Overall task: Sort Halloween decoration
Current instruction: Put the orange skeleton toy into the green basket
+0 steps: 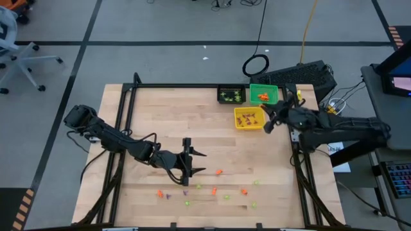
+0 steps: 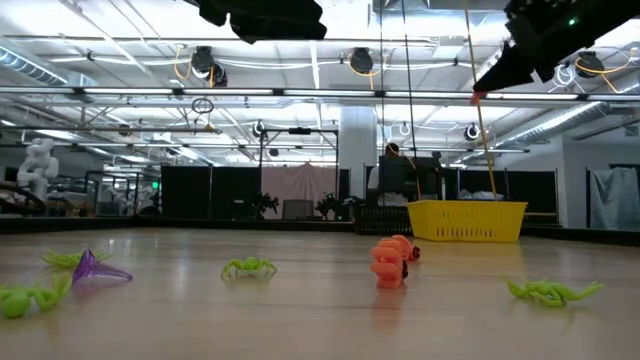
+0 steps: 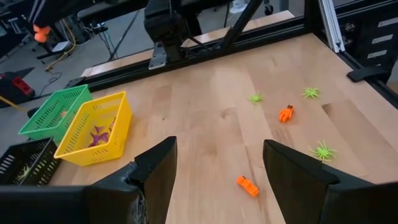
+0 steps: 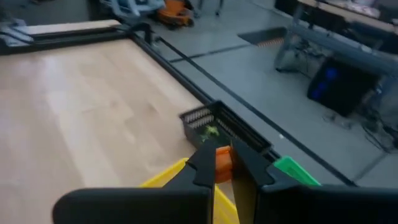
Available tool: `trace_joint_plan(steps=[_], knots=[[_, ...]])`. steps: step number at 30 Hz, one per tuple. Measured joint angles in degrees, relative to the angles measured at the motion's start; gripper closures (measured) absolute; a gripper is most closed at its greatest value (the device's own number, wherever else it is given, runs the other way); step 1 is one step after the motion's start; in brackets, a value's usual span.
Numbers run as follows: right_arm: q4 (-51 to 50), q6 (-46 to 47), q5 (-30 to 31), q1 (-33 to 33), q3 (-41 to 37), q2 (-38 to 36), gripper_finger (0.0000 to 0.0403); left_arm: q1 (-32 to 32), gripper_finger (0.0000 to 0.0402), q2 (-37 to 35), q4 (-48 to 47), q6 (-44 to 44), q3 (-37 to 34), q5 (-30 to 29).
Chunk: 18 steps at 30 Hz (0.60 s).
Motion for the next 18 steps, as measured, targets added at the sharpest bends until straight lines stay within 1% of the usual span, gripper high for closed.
trace_joint_plan(steps=[4, 8, 12, 16, 18], knots=[[-0.21, -0.64, -3.18, -8.08, 0.00, 0.94, 0.0390, 0.00, 0.0164, 0.00, -0.03, 0.04, 0.00, 0.00], [0.26, -1.54, -7.11, -16.02, 0.02, 4.05, 0.0390, 0.18, 0.0164, 0.00, -0.03, 0.05, 0.00, 0.00], [1.85, -2.38, -12.01, -23.82, 0.04, 9.35, 0.0390, 0.24, 0.0164, 0.00, -0.04, 0.23, 0.00, 0.00], [3.93, -3.36, -14.07, -31.04, 0.10, 15.26, 0.0390, 0.22, 0.0164, 0.00, -0.15, 0.28, 0.00, 0.00], [4.75, -3.83, -16.09, -34.56, 0.39, 18.36, 0.0390, 0.17, 0.0164, 0.00, -0.17, 0.35, 0.00, 0.01]])
